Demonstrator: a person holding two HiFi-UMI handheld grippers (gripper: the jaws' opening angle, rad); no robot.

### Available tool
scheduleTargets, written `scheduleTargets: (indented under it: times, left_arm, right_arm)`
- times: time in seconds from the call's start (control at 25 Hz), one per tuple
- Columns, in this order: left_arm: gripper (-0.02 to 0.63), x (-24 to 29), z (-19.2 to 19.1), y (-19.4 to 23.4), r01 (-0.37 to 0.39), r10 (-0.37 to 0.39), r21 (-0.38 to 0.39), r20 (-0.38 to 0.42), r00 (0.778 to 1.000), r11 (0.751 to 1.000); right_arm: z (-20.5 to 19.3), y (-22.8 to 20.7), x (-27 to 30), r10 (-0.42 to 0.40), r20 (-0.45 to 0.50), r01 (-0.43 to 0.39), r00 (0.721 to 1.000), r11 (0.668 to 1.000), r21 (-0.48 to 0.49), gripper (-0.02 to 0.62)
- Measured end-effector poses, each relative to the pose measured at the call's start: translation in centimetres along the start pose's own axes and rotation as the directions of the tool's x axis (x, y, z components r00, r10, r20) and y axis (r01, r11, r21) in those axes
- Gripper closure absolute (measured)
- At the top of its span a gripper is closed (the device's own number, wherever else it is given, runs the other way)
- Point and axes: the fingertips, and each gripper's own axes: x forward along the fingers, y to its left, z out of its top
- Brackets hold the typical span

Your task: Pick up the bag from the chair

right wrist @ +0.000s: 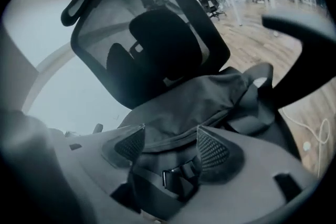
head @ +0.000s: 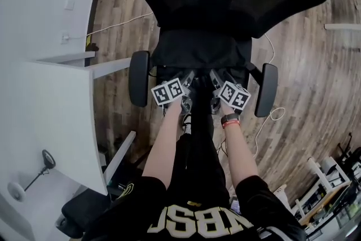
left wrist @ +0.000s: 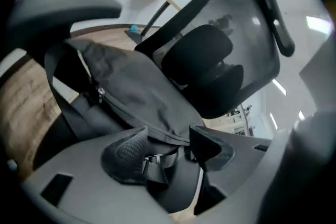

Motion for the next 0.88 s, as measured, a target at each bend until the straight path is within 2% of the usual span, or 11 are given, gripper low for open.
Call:
scheduleTargets:
  times: [0.08,0.16,0.24,0.32,0.36,0.48,0.52,0.6,0.68,0.8,0.88]
  left_arm:
    - [0.333,1.4,-0.6,1.5,0.014,-0.014,-0.123,0.006,1.000,0.992]
    - [0.319,2.7,-1.0,2.8,0.026,-0.021,-0.231,0.027,0.999,0.973]
    - [0.313,3.9,-1.2,4.0,0.044,-0.024,-0.344,0.061,0.998,0.938]
    - [0.307,4.9,-1.2,4.9,0.069,-0.025,-0.446,0.105,0.994,0.892]
    - [0.305,5.4,-1.1,5.4,0.082,-0.023,-0.488,0.126,0.992,0.869]
    - [0.302,6.7,-0.1,7.0,0.126,-0.013,-0.577,0.196,0.981,0.807]
    - [0.302,7.0,0.3,7.6,0.130,-0.001,-0.594,0.212,0.977,0.794]
    - [0.304,7.7,0.6,8.7,0.101,0.039,-0.613,0.210,0.977,0.783]
    - [0.335,8.2,0.3,9.2,0.040,0.087,-0.608,0.178,0.980,0.793]
    - [0.394,8.4,-0.1,9.4,-0.025,0.133,-0.586,0.142,0.981,0.810]
    - [0.448,8.5,-0.1,9.3,-0.013,0.116,-0.586,0.138,0.984,0.810]
  right_arm:
    - [-0.7,-1.3,1.5,0.010,-0.001,-0.009,1.000,0.996,0.091,0.282]
    - [-1.2,-2.5,3.0,0.017,0.006,-0.018,1.000,0.985,0.171,0.278]
    - [-1.5,-3.2,4.3,0.030,0.024,-0.035,0.999,0.973,0.230,0.276]
    - [-1.3,-3.7,5.3,0.042,0.063,-0.060,0.997,0.950,0.308,0.273]
    - [-1.1,-4.0,5.7,0.043,0.095,-0.075,0.995,0.928,0.364,0.273]
    - [-0.4,-5.1,6.7,0.038,0.193,-0.138,0.980,0.832,0.537,0.273]
    - [-0.3,-5.4,7.0,0.034,0.199,-0.141,0.979,0.819,0.556,0.276]
    - [-0.7,-6.0,7.7,0.015,0.174,-0.108,0.985,0.834,0.542,0.309]
    - [-1.1,-6.6,8.2,-0.020,0.143,-0.060,0.989,0.847,0.528,0.319]
    - [-1.4,-7.3,8.6,-0.081,0.124,-0.002,0.989,0.831,0.556,0.322]
    - [-1.8,-7.7,8.8,-0.111,0.116,0.024,0.987,0.817,0.576,0.347]
